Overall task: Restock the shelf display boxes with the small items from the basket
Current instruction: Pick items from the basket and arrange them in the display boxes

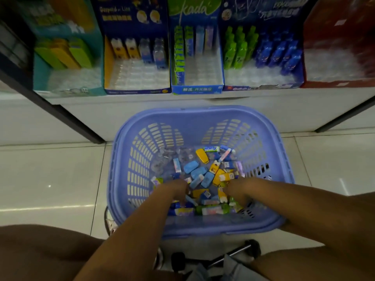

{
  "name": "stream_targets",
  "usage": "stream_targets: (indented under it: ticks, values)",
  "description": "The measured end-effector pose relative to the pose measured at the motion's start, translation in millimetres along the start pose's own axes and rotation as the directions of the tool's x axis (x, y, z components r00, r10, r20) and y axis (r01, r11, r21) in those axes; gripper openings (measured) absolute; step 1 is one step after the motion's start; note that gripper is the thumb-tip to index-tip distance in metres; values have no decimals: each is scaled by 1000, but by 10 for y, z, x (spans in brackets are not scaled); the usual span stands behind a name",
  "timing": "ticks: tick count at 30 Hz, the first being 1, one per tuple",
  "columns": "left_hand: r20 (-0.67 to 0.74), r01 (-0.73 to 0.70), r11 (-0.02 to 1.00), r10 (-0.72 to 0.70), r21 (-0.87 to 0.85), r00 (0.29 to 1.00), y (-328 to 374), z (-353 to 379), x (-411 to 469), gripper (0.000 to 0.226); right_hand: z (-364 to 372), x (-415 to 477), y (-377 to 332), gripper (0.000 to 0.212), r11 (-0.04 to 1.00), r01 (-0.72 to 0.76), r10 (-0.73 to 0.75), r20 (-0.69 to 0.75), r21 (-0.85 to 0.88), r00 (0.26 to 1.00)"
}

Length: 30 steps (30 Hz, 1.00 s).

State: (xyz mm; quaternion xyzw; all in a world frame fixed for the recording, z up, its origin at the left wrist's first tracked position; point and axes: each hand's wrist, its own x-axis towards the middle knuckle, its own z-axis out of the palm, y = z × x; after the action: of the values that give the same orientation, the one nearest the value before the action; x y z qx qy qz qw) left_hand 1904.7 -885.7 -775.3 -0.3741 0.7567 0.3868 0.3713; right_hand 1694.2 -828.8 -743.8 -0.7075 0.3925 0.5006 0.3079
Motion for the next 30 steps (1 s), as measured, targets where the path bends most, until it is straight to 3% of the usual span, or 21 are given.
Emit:
stream_targets:
  ticks: [2,4,6,9,12,17,19,23,26,30]
  values:
    - [-103,-36,996,28,-83,994,33,-26,15,34,9,34,-24,50,997,-11,9,23,77,1000]
    - [-137,-109,980,87,-166,987,153,-38,49,23,5,88,-28,24,991,-16,10,43,131,999]
    - [-79,-142,977,131,-159,988,287,16,90,24,1,144,-23,32,995,-38,33,50,96,998]
    - [-9,-149,989,149,-23,989,371,117,177,28,-2,196,-65,26,997,-37,32,65,68,997]
    - [19,-130,991,131,-5,991,389,129,217,29,-42,201,-35,25,993,-4,-3,64,119,998]
    - [108,-4,989,20,-147,994,358,119,267,21,-110,152,-27,40,917,113,-150,69,382,986]
    - [157,68,972,-32,-226,987,344,107,264,27,-133,195,-75,42,909,119,-174,103,399,979]
    - [183,92,977,-56,-192,982,339,100,231,31,-104,265,-79,41,884,72,-114,63,461,991]
    - [238,109,952,-39,-286,970,355,84,220,27,-80,254,-33,39,841,82,-91,-9,535,996]
    - [307,164,884,-24,-438,951,373,-26,88,37,-91,215,-49,40,861,79,-79,-21,503,997]
